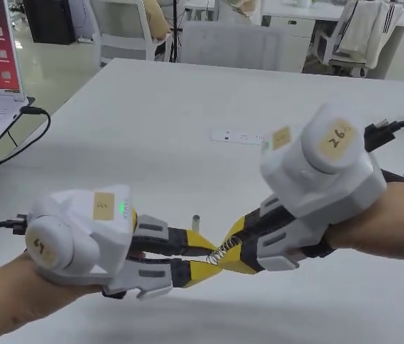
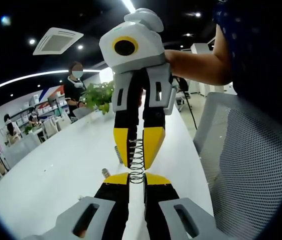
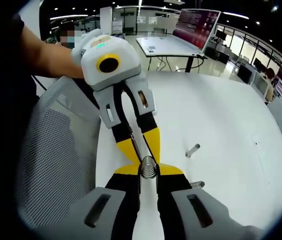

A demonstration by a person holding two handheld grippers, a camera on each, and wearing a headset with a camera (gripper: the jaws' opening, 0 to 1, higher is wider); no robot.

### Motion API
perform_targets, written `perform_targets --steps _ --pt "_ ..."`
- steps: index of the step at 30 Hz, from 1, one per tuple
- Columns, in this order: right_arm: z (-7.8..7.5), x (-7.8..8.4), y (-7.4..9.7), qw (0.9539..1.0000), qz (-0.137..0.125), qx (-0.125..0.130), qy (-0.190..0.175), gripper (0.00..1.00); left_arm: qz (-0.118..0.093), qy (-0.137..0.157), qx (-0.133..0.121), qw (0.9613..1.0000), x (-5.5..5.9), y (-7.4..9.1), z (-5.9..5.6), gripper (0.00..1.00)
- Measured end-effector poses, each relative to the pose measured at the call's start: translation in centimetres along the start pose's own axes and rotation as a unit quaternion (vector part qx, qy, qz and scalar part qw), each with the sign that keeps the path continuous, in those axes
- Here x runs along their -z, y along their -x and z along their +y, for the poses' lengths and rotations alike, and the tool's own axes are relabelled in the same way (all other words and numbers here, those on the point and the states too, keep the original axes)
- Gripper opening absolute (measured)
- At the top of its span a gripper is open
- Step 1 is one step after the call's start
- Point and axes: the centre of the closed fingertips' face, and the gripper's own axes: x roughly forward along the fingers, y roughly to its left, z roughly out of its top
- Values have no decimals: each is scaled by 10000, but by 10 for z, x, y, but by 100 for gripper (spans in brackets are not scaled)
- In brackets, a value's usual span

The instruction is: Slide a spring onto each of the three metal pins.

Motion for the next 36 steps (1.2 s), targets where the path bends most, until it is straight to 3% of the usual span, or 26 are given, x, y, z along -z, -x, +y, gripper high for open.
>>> perform_targets --steps 13,31,36 --pt "0 -4 -2 9987 432 -66 268 9 -56 59 -11 10000 1 0 0 2" --pt "-5 -8 -11 9952 795 -262 498 9 -56 231 -134 9996 7 3 8 3" --pt "-8 -10 -11 9947 828 -276 542 9 -49 327 -198 9993 10 3 11 10"
